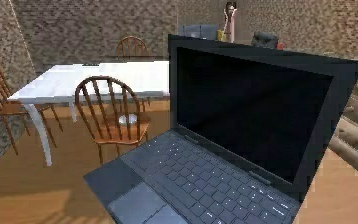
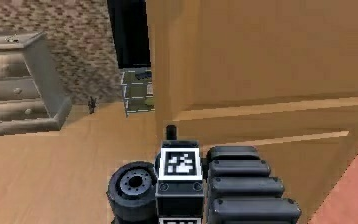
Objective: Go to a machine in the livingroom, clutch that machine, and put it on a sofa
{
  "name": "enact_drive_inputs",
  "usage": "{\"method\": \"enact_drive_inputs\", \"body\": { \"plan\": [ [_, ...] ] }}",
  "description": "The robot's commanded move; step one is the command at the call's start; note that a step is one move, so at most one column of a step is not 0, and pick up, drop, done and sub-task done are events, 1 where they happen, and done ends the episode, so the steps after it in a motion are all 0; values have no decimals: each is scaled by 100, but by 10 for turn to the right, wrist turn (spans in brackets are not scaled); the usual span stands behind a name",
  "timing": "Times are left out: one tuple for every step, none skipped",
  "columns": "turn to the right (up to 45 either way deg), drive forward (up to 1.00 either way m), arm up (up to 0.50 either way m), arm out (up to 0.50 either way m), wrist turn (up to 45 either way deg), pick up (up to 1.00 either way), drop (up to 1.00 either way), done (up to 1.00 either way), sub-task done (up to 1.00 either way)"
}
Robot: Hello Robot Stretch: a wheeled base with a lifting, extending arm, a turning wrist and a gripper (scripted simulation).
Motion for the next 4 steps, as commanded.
{"method": "enact_drive_inputs", "body": {
  "plan": [
    [-60, 0, 0, 0, 0, 0, 0, 0, 0],
    [0, 20, 0, 0, 0, 0, 0, 0, 0],
    [390, 0, 0, 0, 0, 0, 0, 0, 0],
    [0, 45, 0, 0, 0, 0, 0, 0, 0]
  ]
}}
